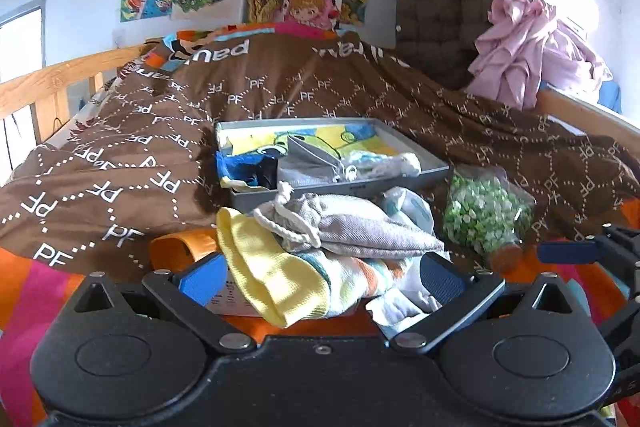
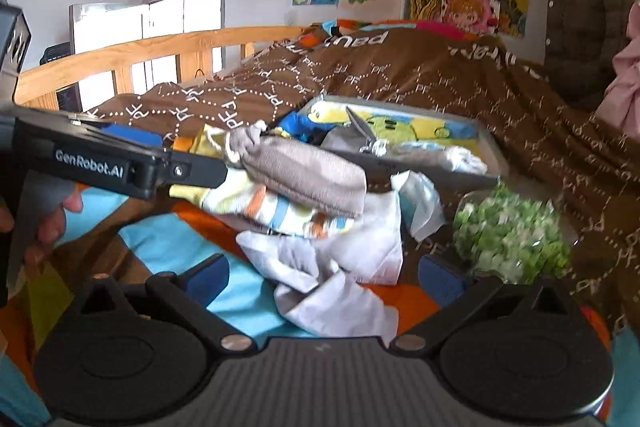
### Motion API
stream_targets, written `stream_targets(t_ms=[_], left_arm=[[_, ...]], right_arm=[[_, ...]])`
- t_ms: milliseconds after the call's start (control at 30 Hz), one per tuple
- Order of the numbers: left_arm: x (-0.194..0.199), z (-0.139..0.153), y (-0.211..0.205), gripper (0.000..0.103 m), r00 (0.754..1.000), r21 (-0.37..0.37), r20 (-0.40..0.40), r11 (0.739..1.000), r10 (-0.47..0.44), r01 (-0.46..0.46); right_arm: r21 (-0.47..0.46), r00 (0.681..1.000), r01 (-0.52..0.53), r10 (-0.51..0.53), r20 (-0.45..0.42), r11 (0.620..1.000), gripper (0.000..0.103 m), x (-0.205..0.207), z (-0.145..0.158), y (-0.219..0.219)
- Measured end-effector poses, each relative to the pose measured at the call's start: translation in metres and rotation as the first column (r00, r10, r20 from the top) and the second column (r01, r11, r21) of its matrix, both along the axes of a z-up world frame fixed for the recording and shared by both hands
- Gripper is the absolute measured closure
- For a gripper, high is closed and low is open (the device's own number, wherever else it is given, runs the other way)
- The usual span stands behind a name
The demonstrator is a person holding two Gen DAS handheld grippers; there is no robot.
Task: Organize soft objects
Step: 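Move both grippers back from the tray over the pile of soft items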
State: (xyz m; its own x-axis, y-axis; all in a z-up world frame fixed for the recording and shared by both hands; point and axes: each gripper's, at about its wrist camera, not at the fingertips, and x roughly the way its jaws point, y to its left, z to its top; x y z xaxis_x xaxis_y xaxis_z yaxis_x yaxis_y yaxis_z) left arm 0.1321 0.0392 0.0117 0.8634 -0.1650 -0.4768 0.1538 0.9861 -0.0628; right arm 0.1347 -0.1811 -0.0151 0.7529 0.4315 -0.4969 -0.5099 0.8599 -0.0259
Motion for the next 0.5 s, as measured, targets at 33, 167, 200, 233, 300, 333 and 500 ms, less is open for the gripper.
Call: stream_targets(t_ms=[33, 167, 200, 233, 300, 333, 500], left_arm=[[0.001, 0.000, -0.002, 0.001, 1.000, 0.008, -0.003, 1.000, -0.005, 0.005], [0.011, 0.001, -0.006, 0.001, 1.000, 0.011, -0.013, 1.000, -0.012, 0.012], [0.014, 0.001, -0.007, 0.001, 1.000, 0.008, -0.014, 1.000, -0.011, 0.011], [0.018, 0.002, -0.007, 0.001, 1.000, 0.003, -0.017, 1.000, -0.008, 0.008], [0.027, 0.003, -0.008, 0.001, 1.000, -0.013, -0.031, 1.000, -0.004, 0.003], [0.033, 0.003, -0.008, 0.001, 0.999, -0.027, -0.041, 1.000, -0.002, 0.001], [0.052, -0.001, -0.006, 0.001, 0.998, -0.086, -0.068, 0.996, 0.020, -0.026]], right_arm=[[0.008, 1.000, -0.001, 0.001, -0.006, 1.000, 0.000, 0.002, -0.003, -0.001], [0.047, 0.999, 0.013, -0.011, -0.042, 0.999, 0.000, 0.014, -0.013, -0.003], [0.054, 0.998, 0.021, -0.018, -0.056, 0.998, 0.000, 0.018, -0.016, -0.004], [0.055, 0.997, 0.032, -0.029, -0.067, 0.998, 0.000, 0.021, -0.018, -0.004], [0.058, 0.996, 0.050, -0.045, -0.078, 0.997, 0.000, 0.027, -0.020, -0.004], [0.056, 0.995, 0.053, -0.049, -0.082, 0.997, 0.000, 0.029, -0.021, -0.003], [0.042, 0.993, 0.045, -0.041, -0.107, 0.998, 0.000, 0.036, -0.027, 0.006]])
